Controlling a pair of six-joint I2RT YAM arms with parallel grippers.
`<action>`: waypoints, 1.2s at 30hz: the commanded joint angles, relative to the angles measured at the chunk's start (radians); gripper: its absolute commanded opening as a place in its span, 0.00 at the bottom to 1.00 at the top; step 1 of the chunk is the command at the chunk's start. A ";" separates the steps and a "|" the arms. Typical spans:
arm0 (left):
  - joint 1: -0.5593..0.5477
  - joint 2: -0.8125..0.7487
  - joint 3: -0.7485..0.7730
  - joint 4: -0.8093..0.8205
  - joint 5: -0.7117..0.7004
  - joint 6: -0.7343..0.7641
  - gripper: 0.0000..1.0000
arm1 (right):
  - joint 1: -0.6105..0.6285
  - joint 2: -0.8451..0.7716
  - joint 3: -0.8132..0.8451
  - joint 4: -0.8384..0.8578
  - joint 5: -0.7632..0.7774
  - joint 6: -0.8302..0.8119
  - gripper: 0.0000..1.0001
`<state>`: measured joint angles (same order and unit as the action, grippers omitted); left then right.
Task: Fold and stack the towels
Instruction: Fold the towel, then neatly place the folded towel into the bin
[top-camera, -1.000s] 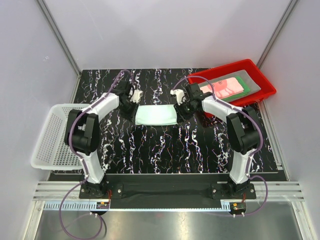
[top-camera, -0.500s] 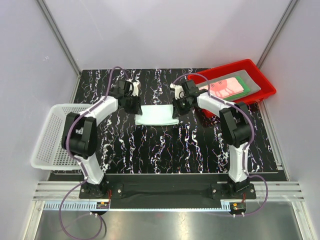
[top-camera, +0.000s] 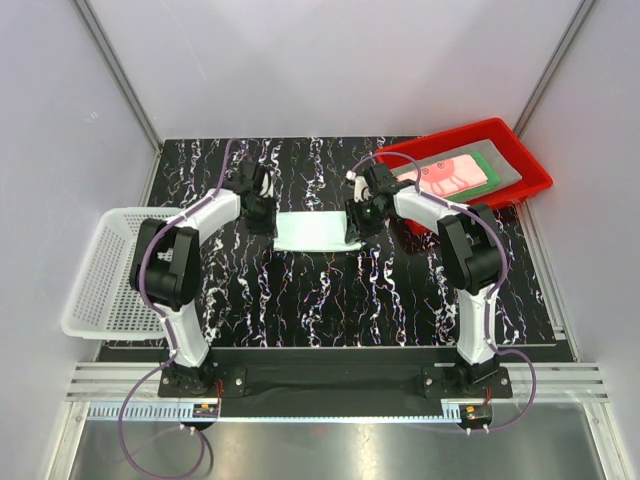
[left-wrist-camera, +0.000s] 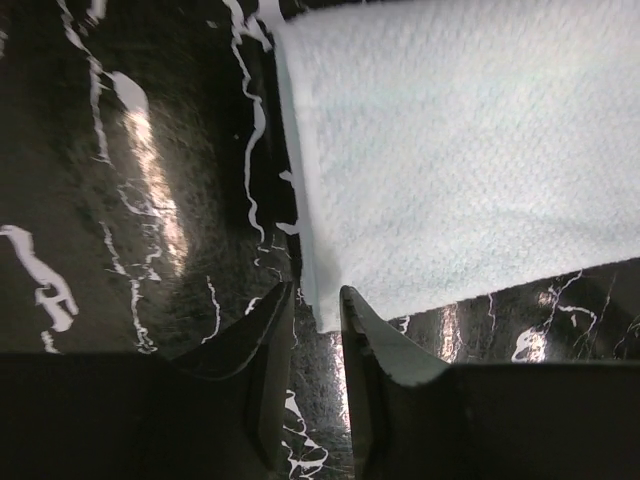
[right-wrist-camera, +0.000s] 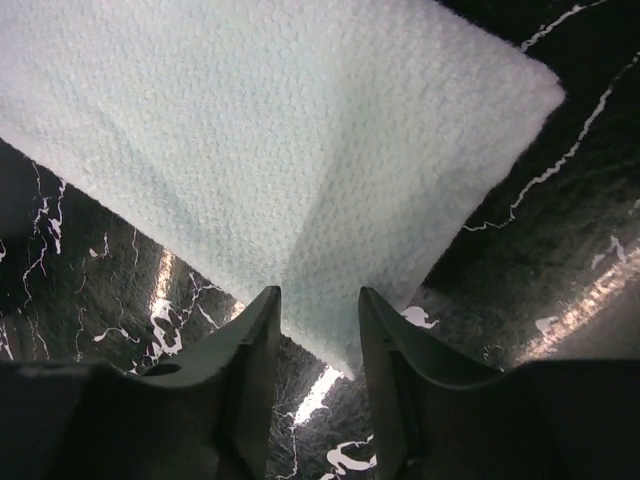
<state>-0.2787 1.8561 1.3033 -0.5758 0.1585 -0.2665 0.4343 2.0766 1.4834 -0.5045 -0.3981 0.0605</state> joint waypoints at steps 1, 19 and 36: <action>-0.001 -0.086 0.114 -0.082 -0.086 0.003 0.31 | 0.007 -0.073 0.040 -0.014 0.096 0.105 0.45; 0.001 -0.414 0.099 -0.104 -0.051 0.090 0.40 | 0.003 0.063 0.078 0.095 0.239 0.188 0.63; 0.001 -0.531 0.093 -0.087 -0.068 0.064 0.44 | 0.017 0.059 -0.020 0.099 0.157 0.222 0.13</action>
<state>-0.2783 1.3685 1.3960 -0.7036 0.0933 -0.1925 0.4366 2.1201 1.4891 -0.3634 -0.2207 0.2760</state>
